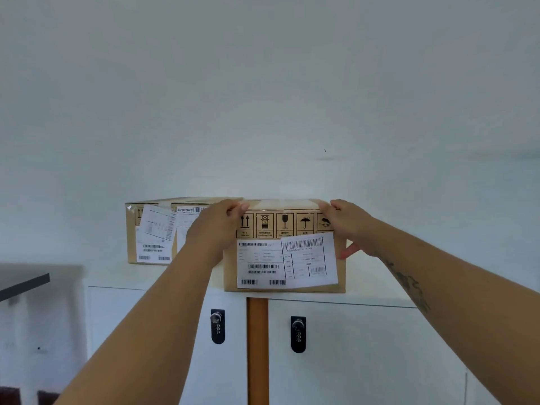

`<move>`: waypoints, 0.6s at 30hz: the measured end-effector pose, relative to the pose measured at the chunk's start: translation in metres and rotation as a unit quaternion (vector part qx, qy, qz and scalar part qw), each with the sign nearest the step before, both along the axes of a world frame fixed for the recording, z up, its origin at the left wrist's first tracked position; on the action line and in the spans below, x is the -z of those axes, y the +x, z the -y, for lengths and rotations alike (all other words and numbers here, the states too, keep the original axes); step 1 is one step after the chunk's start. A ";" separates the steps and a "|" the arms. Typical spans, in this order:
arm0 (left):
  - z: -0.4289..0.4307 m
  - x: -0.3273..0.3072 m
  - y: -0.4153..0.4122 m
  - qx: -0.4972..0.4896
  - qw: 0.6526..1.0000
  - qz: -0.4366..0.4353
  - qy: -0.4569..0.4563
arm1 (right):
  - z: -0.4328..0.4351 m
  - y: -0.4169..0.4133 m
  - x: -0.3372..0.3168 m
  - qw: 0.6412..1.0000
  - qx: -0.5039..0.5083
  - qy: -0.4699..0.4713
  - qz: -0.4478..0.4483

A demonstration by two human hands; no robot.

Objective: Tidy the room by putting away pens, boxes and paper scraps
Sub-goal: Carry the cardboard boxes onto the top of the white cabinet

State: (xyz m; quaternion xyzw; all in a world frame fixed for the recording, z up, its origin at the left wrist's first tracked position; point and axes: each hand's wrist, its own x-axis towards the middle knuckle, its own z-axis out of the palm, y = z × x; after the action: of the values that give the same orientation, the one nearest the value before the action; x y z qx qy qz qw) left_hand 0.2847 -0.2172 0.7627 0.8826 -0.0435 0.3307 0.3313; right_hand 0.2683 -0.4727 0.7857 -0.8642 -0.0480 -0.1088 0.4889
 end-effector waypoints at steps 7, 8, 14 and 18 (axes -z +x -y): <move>-0.047 0.011 0.066 -0.058 0.987 0.020 0.150 | -0.034 0.044 0.013 0.991 0.043 -0.108 0.068; -0.052 0.012 0.076 -0.054 0.986 0.021 0.158 | -0.038 0.053 0.013 0.992 0.044 -0.097 0.064; -0.065 0.013 0.114 -0.072 0.981 0.042 0.175 | -0.052 0.092 0.016 0.993 0.056 -0.076 0.068; -0.065 0.022 0.132 -0.104 0.977 0.094 0.161 | -0.053 0.109 0.017 0.994 0.042 -0.069 0.070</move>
State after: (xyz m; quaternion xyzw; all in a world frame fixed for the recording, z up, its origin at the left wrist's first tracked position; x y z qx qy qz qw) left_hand 0.4163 -0.1517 0.7406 0.8889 -0.0353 0.4339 0.1428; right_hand 0.3774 -0.4201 0.7684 -0.8874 -0.0536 -0.1857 0.4185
